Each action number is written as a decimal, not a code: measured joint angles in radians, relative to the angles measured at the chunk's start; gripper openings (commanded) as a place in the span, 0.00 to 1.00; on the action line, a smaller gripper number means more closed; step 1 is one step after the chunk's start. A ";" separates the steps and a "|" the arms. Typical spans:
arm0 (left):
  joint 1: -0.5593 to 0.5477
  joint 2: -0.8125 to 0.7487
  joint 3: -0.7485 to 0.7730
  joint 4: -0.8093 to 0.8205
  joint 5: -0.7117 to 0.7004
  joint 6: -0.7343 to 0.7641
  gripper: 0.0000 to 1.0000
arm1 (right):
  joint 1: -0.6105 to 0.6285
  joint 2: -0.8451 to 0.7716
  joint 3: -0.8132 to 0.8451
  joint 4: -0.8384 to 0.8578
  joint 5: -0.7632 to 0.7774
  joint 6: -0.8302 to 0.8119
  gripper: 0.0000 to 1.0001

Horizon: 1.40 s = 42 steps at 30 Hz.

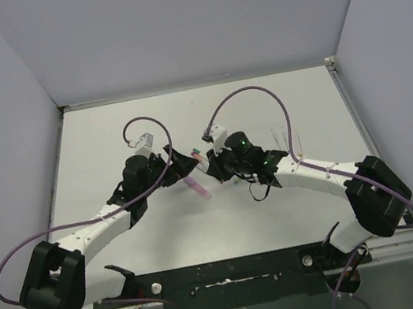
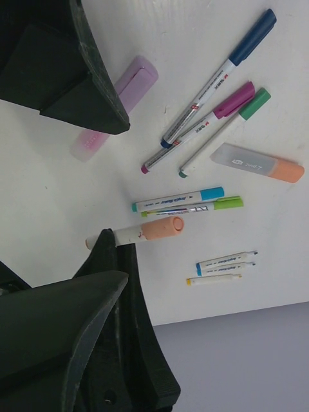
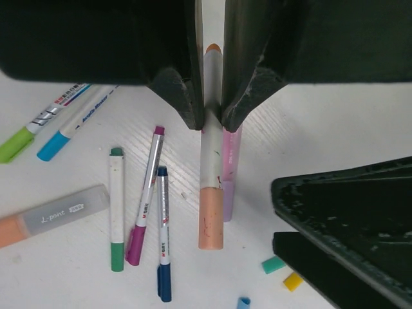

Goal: Open the pen caps

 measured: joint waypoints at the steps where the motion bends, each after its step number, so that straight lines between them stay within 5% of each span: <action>1: -0.002 0.007 0.002 0.009 -0.001 -0.006 0.86 | 0.010 0.001 0.002 0.000 0.000 0.000 0.00; 12: -0.014 0.052 0.005 0.090 -0.002 -0.039 0.71 | 0.084 0.037 0.028 0.023 -0.001 -0.012 0.00; 29: -0.014 0.056 0.007 0.124 -0.002 -0.051 0.30 | 0.116 0.037 0.032 0.045 -0.006 -0.018 0.00; 35: -0.014 0.056 0.007 0.135 -0.009 -0.056 0.00 | 0.116 0.036 0.032 0.052 0.002 -0.018 0.00; 38: -0.014 0.056 0.007 0.141 -0.011 -0.057 0.00 | 0.116 0.032 0.032 0.052 0.006 -0.017 0.01; 40: -0.014 0.058 0.007 0.147 -0.011 -0.059 0.00 | 0.116 0.029 0.032 0.051 0.010 -0.017 0.34; 42: -0.014 0.058 0.007 0.153 -0.009 -0.060 0.00 | 0.116 0.027 0.032 0.052 0.013 -0.012 0.51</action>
